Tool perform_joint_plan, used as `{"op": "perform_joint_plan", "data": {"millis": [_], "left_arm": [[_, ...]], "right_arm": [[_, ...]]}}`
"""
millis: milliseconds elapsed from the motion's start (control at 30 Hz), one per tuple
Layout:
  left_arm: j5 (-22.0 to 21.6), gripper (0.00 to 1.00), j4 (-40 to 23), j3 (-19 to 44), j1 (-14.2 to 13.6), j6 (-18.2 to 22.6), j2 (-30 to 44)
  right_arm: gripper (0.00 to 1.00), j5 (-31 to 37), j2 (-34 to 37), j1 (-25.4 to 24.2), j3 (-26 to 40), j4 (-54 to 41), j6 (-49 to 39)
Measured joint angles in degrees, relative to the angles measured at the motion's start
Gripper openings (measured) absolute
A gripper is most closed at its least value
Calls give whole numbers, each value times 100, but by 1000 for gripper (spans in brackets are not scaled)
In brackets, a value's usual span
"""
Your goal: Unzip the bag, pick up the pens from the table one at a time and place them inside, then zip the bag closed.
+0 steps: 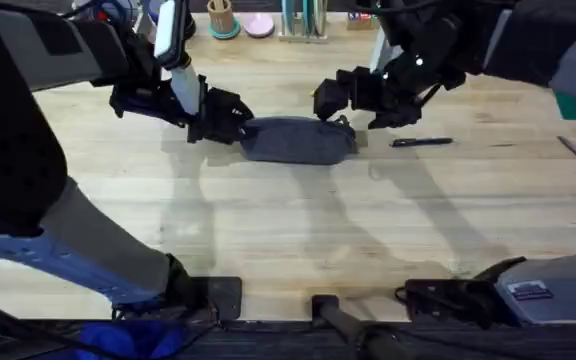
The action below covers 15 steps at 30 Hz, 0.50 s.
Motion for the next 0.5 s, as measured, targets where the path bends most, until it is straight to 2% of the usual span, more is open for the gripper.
{"op": "perform_joint_plan", "data": {"millis": [67, 167, 267, 300, 367, 400, 433, 500], "left_arm": [[0, 42, 1, 0, 0, 0, 0], [0, 42, 2, 0, 0, 0, 0], [0, 42, 2, 0, 0, 0, 0], [0, 42, 2, 0, 0, 0, 0], [0, 42, 2, 0, 0, 0, 0], [0, 42, 2, 0, 0, 0, 0], [0, 42, 2, 0, 0, 0, 0], [0, 42, 2, 0, 0, 0, 0]], "right_arm": [[975, -6, 0, 0, 0, 23, 0], [879, -36, 0, 2, 0, 44, 0], [641, -44, 0, 1, 0, 49, 18], [513, -59, 0, 2, 0, 51, 18], [433, -61, 0, 2, 0, 51, 16], [364, -61, 0, 2, 0, 51, 20], [248, -61, 0, 0, 0, 49, 18], [181, -61, 0, 2, 0, 49, 13]]}}
